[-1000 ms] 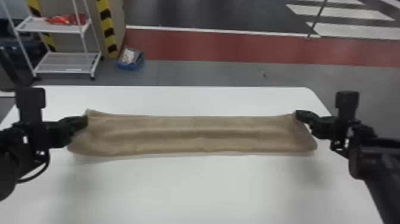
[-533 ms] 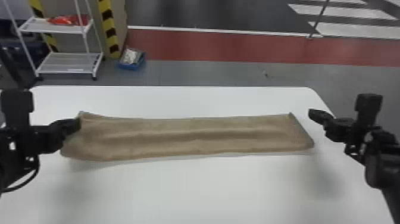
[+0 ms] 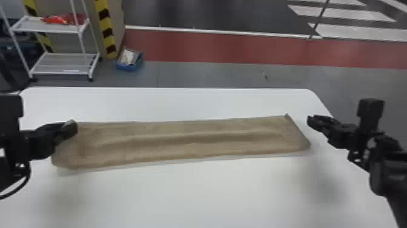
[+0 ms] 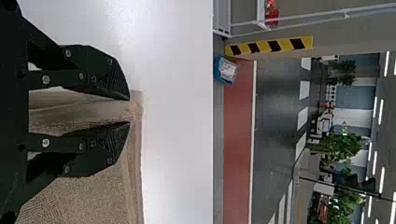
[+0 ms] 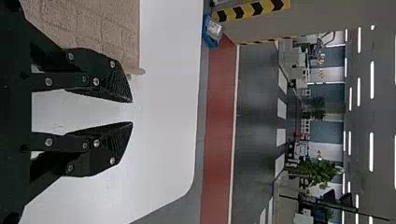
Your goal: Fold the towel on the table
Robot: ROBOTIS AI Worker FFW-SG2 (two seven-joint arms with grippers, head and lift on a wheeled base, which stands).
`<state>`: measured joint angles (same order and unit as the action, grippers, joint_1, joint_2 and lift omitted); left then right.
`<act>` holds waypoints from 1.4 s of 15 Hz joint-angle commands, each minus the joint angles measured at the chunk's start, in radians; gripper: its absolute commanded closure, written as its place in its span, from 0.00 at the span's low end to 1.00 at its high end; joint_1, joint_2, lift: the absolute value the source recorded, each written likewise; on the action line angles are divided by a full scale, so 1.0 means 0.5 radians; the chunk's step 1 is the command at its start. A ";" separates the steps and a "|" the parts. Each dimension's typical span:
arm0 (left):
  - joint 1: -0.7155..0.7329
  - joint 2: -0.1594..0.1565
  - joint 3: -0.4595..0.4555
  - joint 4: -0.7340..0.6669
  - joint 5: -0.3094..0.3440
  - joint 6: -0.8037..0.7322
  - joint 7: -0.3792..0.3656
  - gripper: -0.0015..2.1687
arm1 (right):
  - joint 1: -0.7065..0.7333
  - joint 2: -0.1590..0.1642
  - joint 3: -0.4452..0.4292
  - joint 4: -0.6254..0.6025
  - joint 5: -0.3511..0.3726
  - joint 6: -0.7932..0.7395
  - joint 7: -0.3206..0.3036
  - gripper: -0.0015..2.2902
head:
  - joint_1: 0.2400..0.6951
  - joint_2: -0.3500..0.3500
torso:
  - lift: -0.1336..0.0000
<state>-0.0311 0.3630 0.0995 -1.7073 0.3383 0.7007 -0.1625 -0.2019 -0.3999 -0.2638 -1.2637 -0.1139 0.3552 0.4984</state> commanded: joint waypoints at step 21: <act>0.050 0.007 0.001 0.064 -0.023 -0.249 0.012 0.02 | -0.394 0.088 0.371 0.644 0.209 -0.374 -0.150 0.43 | 1.00 0.43 | 0.04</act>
<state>-0.0065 0.3665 0.0994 -1.6751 0.3253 0.5762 -0.1560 -0.3981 -0.3559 -0.0785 -0.9407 -0.0107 0.1653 0.4235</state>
